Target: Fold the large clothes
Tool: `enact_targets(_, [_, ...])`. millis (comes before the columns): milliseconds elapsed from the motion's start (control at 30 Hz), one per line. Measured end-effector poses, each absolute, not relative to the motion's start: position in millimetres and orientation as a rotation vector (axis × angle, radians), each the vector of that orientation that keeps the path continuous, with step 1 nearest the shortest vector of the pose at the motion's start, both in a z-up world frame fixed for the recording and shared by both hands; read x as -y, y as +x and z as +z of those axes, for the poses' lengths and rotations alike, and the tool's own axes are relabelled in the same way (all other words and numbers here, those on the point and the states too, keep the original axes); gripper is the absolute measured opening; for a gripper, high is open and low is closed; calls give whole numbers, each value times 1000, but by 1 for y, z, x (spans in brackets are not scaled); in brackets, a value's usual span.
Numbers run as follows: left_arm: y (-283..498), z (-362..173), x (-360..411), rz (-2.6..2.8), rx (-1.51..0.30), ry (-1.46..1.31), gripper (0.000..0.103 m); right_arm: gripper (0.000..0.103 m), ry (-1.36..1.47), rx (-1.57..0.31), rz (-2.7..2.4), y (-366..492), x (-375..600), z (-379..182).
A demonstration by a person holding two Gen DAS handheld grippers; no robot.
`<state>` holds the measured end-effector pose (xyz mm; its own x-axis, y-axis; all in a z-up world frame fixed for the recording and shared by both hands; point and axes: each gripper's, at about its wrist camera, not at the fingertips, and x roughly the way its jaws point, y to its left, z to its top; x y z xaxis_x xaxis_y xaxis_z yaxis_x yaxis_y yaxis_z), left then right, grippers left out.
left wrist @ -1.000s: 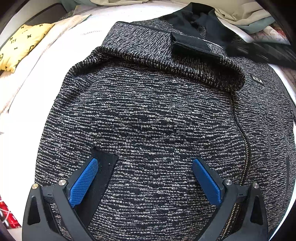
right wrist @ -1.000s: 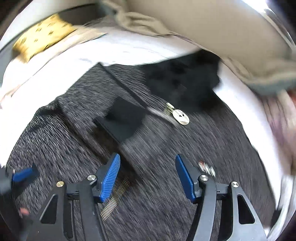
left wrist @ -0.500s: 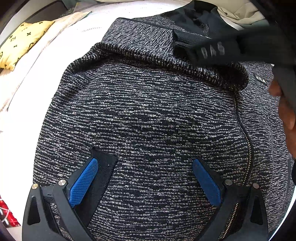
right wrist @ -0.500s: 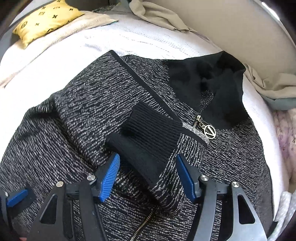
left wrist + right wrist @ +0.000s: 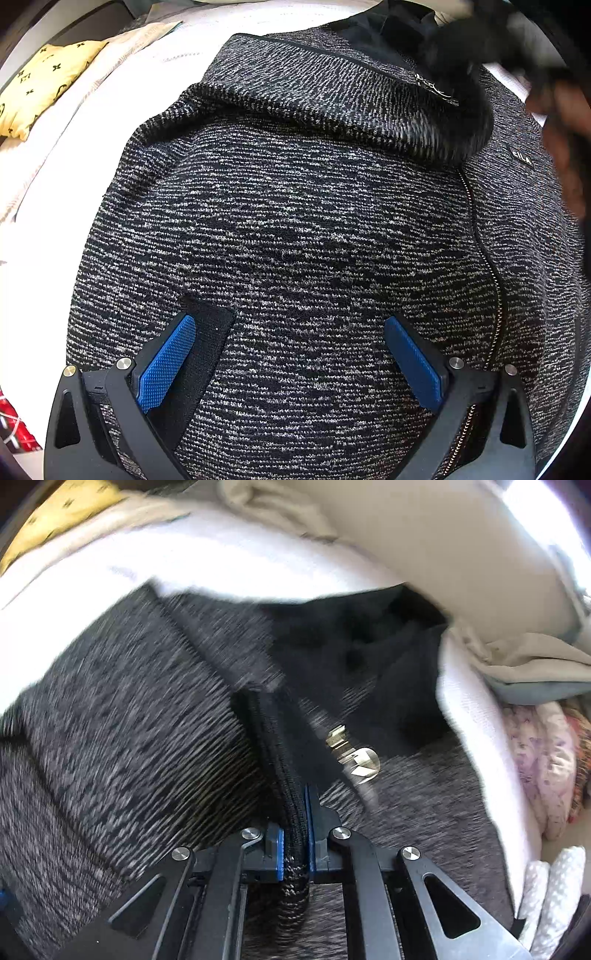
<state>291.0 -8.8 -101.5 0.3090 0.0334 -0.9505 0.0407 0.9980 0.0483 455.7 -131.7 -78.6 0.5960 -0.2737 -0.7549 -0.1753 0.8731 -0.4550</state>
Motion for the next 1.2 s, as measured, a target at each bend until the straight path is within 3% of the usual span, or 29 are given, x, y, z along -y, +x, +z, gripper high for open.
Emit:
enact_targets(233, [292,-98,10,5,-1253,66,103,3,-353,-697,-95,461,161,15])
enact_targets(400, [291,-97,8,3,-1246,66,103,3,-255,-546,-91,442,178,51])
enact_targets(667, [285,-94,7,-1,-1236,69,103,3,-204,-671,-189,427,218,-17])
enact_targets(833, [284,-94,6,-1,-1237,69,103,5,-6,-796,-197,408,256,-64])
enact_targets(1033, [282,-95,4,-7,-1236,70,103,21,240,-924,-131,383,290,-91])
enact_targets(1133, [282,-95,3,-9,-1237,70,103,34,411,-945,-61,375,318,-91])
enact_targets(1200, [282,-95,3,-7,-1237,68,103,56,516,-942,-35,373,336,-86])
